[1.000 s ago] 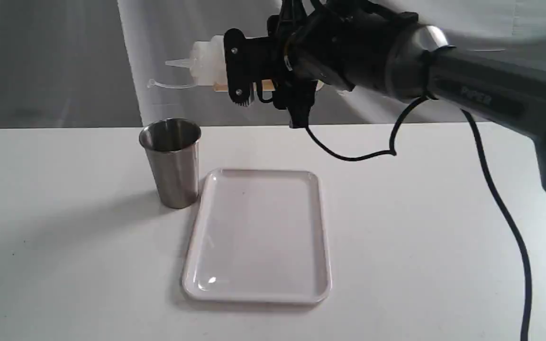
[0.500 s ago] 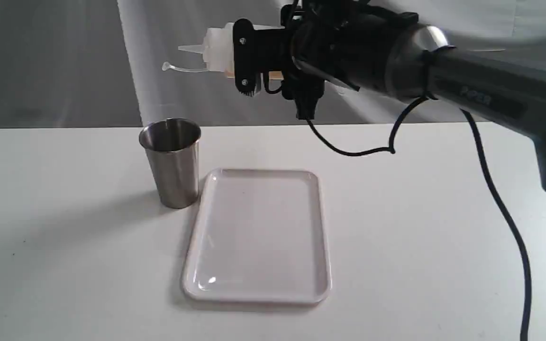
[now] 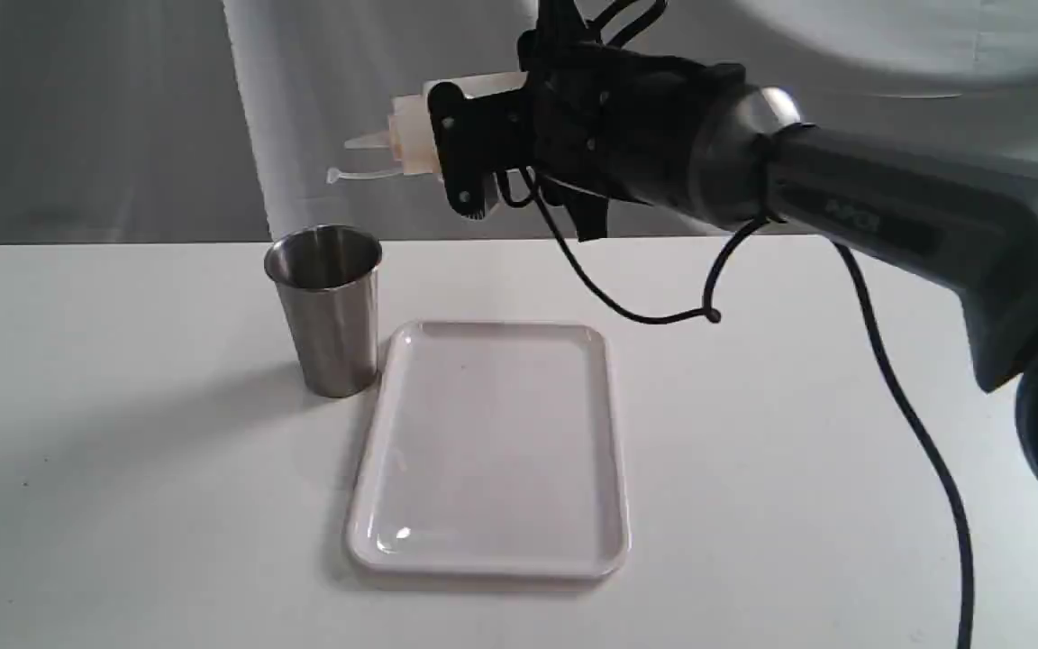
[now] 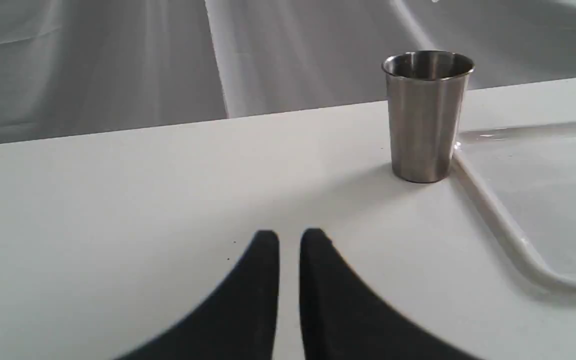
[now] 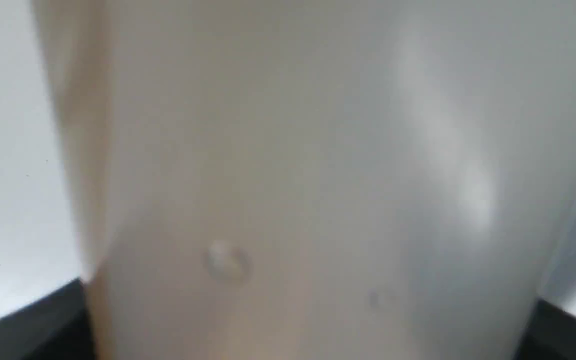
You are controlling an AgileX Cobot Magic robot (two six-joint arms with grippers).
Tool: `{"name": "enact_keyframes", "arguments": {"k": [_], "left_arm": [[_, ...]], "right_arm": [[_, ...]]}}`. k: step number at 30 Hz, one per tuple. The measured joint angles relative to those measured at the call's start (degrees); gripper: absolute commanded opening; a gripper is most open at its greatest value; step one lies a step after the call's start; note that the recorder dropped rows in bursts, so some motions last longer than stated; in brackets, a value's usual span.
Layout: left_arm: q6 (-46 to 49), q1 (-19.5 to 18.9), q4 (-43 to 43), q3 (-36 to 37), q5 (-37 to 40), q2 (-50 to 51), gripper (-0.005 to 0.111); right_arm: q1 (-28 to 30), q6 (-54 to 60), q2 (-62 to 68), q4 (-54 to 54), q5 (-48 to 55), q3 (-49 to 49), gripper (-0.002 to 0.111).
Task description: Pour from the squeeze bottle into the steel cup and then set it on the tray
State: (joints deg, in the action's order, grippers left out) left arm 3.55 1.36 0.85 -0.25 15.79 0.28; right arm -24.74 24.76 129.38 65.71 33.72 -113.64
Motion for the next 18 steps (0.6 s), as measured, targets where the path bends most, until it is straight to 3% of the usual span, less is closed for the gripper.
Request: {"name": "enact_keyframes", "arguments": {"k": [18], "left_arm": [[0.0, 0.0, 0.0, 0.0, 0.0, 0.0, 0.008]], "right_arm": [[-1.5, -3.2, 0.5, 9.4, 0.4, 0.0, 0.0]]}}
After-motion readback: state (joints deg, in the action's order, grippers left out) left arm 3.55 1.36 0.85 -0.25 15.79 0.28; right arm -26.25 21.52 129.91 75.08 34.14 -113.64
